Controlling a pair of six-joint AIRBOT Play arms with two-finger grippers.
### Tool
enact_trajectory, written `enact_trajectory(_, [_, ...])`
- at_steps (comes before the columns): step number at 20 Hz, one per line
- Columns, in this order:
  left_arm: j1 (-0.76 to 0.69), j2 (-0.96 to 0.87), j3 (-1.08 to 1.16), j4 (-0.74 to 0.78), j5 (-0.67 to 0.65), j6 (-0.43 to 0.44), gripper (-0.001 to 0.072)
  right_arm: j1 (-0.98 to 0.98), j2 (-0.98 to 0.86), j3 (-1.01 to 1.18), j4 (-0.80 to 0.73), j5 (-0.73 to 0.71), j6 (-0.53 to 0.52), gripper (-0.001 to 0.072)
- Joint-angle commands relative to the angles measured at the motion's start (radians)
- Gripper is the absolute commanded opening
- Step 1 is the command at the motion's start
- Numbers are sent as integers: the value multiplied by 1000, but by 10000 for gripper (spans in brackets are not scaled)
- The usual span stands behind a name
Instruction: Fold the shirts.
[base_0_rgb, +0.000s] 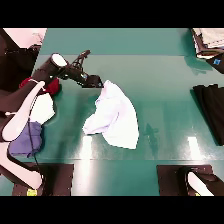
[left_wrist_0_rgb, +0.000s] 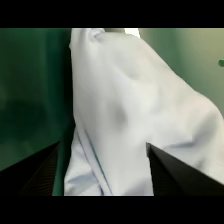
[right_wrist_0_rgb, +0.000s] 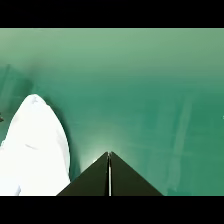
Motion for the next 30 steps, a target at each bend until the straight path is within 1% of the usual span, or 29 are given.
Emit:
enact_trajectory(1, [-6,-70,3,-79,97,32,614,33,-26,0,-3,23,0,15])
enact_trajectory(3, [-6,-70,3,-100,137,32,613,61,-65,0,-3,55,0,15])
enact_trajectory(6, [-6,-72,3,-104,138,33,612,120,-134,0,-3,76,0,15])
enact_trajectory(7, [-6,-72,3,-104,136,32,577,137,-154,0,-3,72,0,15])
enact_trajectory(8, [-10,-72,3,-105,132,34,379,156,-174,0,-2,68,1,15])
enact_trajectory(9, [-17,-72,3,-103,133,51,246,173,-192,0,-2,66,1,15])
enact_trajectory(10, [-26,-72,3,-105,140,59,173,192,-208,0,-1,65,1,15])
enact_trajectory(11, [-34,-72,3,-105,142,59,83,207,-221,0,-1,66,2,15])
enact_trajectory(12, [-33,-72,3,-104,140,58,26,219,-229,0,-2,70,1,15])
enact_trajectory(13, [-27,-70,7,-103,120,49,26,226,-233,0,-2,79,2,15])
enact_trajectory(15, [14,-54,36,-92,39,23,24,231,-232,-8,-2,101,2,15])
enact_trajectory(16, [39,-27,50,-71,17,24,24,231,-222,-35,-2,103,6,15])
enact_trajectory(19, [113,122,60,20,22,25,25,231,-182,-199,24,74,13,19])
enact_trajectory(20, [131,168,59,39,14,26,25,231,-175,-272,64,51,12,190])
enact_trajectory(21, [144,209,59,57,-3,33,25,231,-176,-346,116,19,12,531])
enact_trajectory(22, [150,246,59,79,-26,42,26,231,-188,-412,169,-10,8,626])
enact_trajectory(23, [150,275,59,96,-47,57,26,233,-210,-471,220,-35,-5,626])
enact_trajectory(26, [150,305,59,104,-109,58,26,291,-325,-581,346,-170,-114,611])
enact_trajectory(27, [150,306,59,105,-134,58,26,322,-369,-592,385,-225,-151,591])
enact_trajectory(28, [150,306,59,105,-151,58,26,352,-412,-587,402,-271,-169,592])
enact_trajectory(30, [150,306,59,105,-163,51,26,407,-494,-541,398,-340,-169,591])
